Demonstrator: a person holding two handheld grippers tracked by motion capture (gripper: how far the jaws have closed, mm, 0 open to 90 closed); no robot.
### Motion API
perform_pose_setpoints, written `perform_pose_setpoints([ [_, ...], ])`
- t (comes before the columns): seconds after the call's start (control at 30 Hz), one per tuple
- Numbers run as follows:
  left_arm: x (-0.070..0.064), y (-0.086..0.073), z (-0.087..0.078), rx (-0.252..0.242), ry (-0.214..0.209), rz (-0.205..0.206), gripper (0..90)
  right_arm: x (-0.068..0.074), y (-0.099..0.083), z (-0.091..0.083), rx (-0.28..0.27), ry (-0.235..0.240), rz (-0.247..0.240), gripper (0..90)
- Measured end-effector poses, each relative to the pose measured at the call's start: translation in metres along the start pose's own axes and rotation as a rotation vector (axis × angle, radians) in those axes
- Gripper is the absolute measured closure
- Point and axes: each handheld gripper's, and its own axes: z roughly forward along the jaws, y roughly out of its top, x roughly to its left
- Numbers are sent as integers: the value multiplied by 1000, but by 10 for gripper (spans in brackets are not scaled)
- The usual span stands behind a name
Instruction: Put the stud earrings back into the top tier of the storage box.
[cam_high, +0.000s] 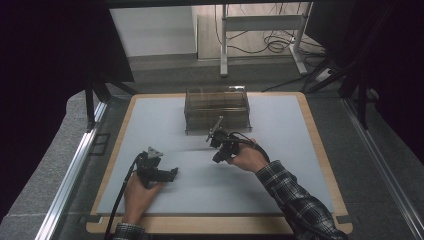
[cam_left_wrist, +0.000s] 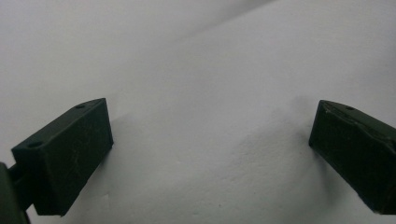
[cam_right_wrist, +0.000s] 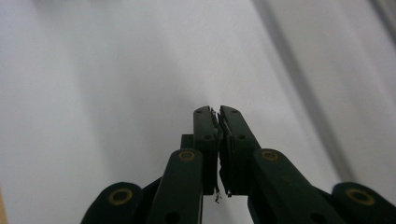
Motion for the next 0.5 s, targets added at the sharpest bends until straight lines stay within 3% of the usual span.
perform_pose_setpoints([
  [0.5,0,0,0,0,0,3,0,-11,1,-30,-81,-19,23,839],
])
